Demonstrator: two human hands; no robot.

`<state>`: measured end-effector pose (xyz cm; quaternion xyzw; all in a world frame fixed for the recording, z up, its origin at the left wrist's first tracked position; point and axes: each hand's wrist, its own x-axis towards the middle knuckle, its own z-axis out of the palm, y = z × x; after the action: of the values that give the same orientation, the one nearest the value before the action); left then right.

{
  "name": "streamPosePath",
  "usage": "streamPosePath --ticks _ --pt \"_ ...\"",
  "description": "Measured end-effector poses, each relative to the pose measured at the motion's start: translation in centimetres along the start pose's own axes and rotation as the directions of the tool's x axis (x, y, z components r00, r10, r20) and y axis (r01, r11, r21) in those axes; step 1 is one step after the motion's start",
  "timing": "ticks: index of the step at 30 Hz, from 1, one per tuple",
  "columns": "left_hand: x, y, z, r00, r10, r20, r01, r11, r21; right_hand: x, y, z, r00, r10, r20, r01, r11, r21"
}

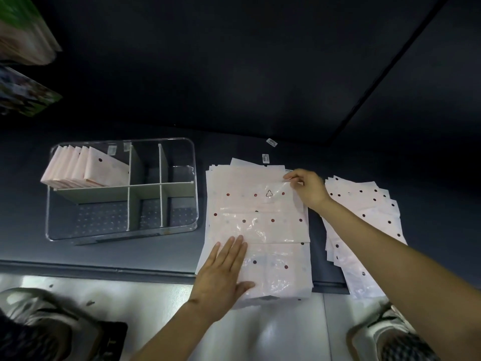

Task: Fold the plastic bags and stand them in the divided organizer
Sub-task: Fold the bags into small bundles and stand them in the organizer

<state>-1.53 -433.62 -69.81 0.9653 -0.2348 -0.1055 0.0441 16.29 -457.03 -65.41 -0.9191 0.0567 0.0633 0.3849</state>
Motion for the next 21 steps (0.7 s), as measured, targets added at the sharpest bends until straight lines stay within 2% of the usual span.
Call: streamPosePath --ticks 3,5,7,8,10,12,14,16,21 --pt "-0.1 0.0 0.5 0.996 0.001 0.085 0.006 0.997 -0.08 -0.7 0.2 -0.2 0.997 -0.055 -0.059 0.051 0.996 -0.072" --pt "0.1 -0.1 0.6 0.997 -0.007 0.076 0.012 0.998 -0.061 -1.2 0.5 -0.2 0.999 -0.043 -0.027 0.036 0.971 -0.236" --pt "0.4 -0.2 0.4 0.997 -0.016 0.079 0.018 1.0 -0.024 -1.9 0.3 -0.2 0.997 -0.05 -0.051 0.023 0.899 -0.436" --pt "0.6 -0.2 0.3 0.997 -0.02 0.081 0.021 1.0 -0.014 -2.6 0.0 0.0 0.993 -0.08 -0.084 0.03 0.877 -0.48" --pt "0.9 -0.3 0.0 0.996 -0.018 0.083 0.018 1.0 0.001 -4.9 -0.7 0.9 0.982 -0.163 -0.092 0.104 0.885 -0.453" --pt "1.2 -0.4 -0.2 0.996 -0.007 0.087 0.007 1.0 0.008 -8.1 -1.0 2.5 0.973 -0.229 0.042 0.227 0.893 -0.388" --pt "1.4 -0.5 -0.2 0.996 0.008 0.09 -0.009 1.0 0.006 -11.3 -0.6 4.7 0.902 -0.327 0.282 0.426 0.785 -0.45" --pt "1.5 -0.6 -0.2 0.995 0.028 0.094 -0.029 1.0 0.007 -13.5 0.2 6.5 0.838 -0.335 0.432 0.53 0.689 -0.495" --pt "1.5 -0.8 0.0 0.995 0.032 0.094 -0.034 0.999 0.02 -15.1 2.7 7.0 0.86 -0.246 0.446 0.492 0.627 -0.604"
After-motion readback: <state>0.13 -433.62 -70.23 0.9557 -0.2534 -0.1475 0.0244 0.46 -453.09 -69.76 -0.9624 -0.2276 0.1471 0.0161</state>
